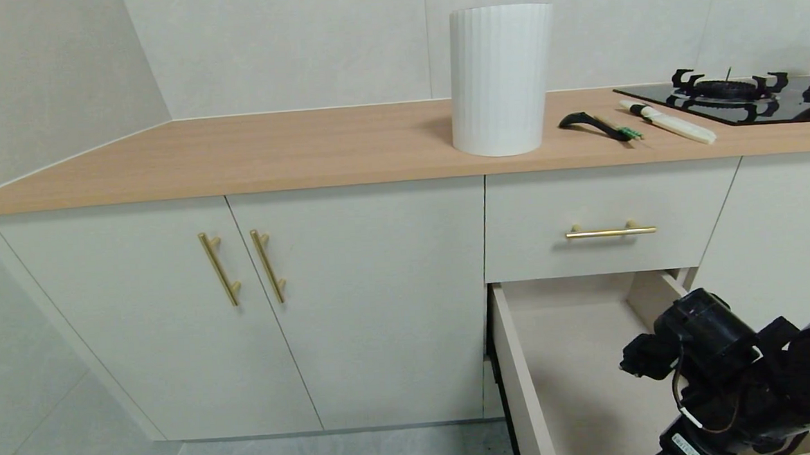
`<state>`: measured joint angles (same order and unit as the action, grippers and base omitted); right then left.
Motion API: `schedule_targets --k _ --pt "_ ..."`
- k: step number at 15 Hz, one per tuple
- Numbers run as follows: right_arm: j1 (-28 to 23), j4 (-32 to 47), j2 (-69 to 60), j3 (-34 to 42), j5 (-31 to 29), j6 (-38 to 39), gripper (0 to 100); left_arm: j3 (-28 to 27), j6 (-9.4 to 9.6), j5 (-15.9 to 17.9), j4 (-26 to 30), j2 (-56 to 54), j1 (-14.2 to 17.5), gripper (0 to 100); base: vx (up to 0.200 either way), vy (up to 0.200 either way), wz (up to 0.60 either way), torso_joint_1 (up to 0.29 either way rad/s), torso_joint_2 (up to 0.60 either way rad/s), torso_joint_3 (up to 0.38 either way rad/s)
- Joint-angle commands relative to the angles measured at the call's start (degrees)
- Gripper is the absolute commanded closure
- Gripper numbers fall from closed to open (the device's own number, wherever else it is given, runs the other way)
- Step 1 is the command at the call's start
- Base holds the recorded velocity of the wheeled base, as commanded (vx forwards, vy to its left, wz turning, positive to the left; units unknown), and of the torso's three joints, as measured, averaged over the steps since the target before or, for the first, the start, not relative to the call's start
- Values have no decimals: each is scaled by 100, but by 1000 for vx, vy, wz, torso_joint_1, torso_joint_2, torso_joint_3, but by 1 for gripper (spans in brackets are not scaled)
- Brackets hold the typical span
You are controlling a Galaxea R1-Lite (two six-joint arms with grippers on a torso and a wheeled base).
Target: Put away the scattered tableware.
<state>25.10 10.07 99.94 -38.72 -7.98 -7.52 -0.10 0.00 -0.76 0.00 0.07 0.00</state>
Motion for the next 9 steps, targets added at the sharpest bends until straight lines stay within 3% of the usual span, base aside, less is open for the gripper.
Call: schedule_targets --k 1,5,9 --pt "39 -14 -36 -4 -1 -4 0 1 0 -4 9 1 0 0 0 0 0 0 0 0" --pt "39 -84 -36 -145 -10 40 0 1 0 -4 0 1 0 0 0 0 0 0 0 0" --pt "-260 -1033 -36 -409 -10 849 0 1 0 -4 0 1 0 0 0 0 0 0 0 0"
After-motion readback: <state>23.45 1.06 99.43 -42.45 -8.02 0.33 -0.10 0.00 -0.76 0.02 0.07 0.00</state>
